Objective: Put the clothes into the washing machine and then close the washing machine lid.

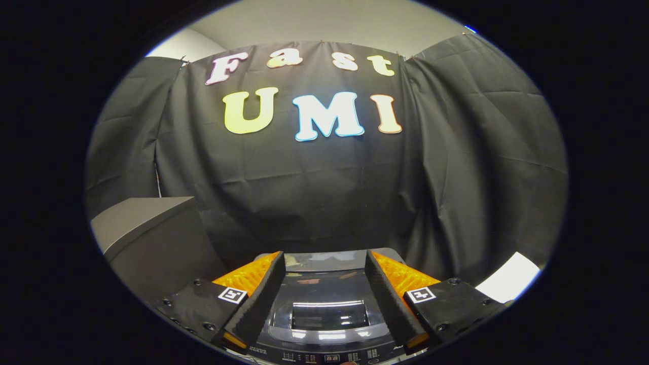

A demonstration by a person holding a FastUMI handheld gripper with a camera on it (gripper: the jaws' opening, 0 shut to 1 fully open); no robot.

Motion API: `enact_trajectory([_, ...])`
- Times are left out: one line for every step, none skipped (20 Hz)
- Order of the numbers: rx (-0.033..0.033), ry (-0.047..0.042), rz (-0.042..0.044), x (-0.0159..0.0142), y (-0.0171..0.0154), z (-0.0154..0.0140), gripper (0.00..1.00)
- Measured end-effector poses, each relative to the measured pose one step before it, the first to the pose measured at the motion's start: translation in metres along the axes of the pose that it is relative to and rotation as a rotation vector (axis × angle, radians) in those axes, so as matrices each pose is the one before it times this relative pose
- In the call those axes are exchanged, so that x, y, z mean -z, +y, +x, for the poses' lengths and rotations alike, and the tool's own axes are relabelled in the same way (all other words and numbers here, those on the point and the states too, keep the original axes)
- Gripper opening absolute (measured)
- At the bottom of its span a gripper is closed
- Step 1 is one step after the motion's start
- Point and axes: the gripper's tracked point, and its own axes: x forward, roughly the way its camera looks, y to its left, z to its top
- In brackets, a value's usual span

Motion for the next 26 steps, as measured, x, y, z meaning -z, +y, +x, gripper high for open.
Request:
enact_trajectory([-0.0037, -0.01597, -0.00208, -0.006, 0.0011, -0.00697, 0.99])
enact_trajectory([-0.0021, -0.02262, -0.00106, -0.00995, -0.00042, -0.0095, 0.99])
enact_trajectory([-0.00627, -0.03024, -0.00013, -0.01252, 0.0016, -0.01042, 0.99])
enact_trajectory([-0.00148, -0.02666, -0.00187, -0.01268, 0.00047, -0.00943, 0.99])
enact_trajectory([-0.00052, -0.01991, -0.00278, -0.01206, -0.00021, -0.00886, 0.99])
enact_trajectory([-0.00125, -0.0202, -0.00102, -0.01131, -0.00087, -0.00967, 0.98])
enact_trajectory([-0.00714, -0.02383, 0.00042, -0.01321, -0.00077, -0.01088, 0.98])
enact_trajectory([-0.00661, -0.02182, -0.00099, -0.01315, 0.001, -0.00774, 0.98])
enact_trajectory([0.00044, -0.01072, -0.00156, -0.00975, -0.00044, -0.00879, 0.98])
enact_trajectory([0.00383, -0.01605, 0.00199, -0.0111, 0.00157, -0.0098, 0.98])
enact_trajectory([0.00234, -0.01344, 0.00516, -0.00883, 0.00248, -0.01045, 0.98])
enact_trajectory([-0.00051, -0.00726, 0.00349, -0.00638, 0.00382, -0.01222, 0.98])
enact_trajectory([0.00276, -0.00865, 0.00689, -0.0061, 0.00333, -0.01209, 0.98])
enact_trajectory([-0.00368, -0.00577, 0.00585, -0.00652, 0.00563, -0.01316, 0.98])
enact_trajectory([0.00188, -0.01174, -0.00277, -0.00694, 0.00376, -0.01278, 0.98])
enact_trajectory([0.00384, -0.02091, -0.01215, -0.00733, 0.0025, -0.01187, 0.98])
enact_trajectory([0.00283, -0.02595, -0.01897, -0.00531, 0.00343, -0.01032, 0.98])
enact_trajectory([0.00558, -0.01863, -0.01727, -0.0006, 0.0023, -0.00927, 0.98])
enact_trajectory([0.00843, -0.00033, -0.00523, 0.0058, 0.0021, -0.00914, 0.98])
enact_trajectory([0.00058, 0.00526, 0.01103, 0.00913, 0.00355, -0.01013, 0.98])
enact_trajectory([0.00009, 0.01102, 0.01646, 0.00808, 0.00398, -0.01019, 0.98])
enact_trajectory([0.00324, 0.00598, 0.01262, 0.00739, 0.00105, -0.00876, 0.98])
enact_trajectory([0.00594, 0.00703, 0.00577, 0.00703, 0.00046, -0.00791, 0.98])
enact_trajectory([0.00534, 0.00856, 0.00288, 0.00741, -0.0009, -0.00578, 0.98])
enact_trajectory([0.00032, 0.00992, -0.00011, 0.00591, 0.0008, -0.00607, 0.98])
enact_trajectory([0.0033, 0.0064, -0.0041, 0.00259, -0.00133, -0.00561, 0.98])
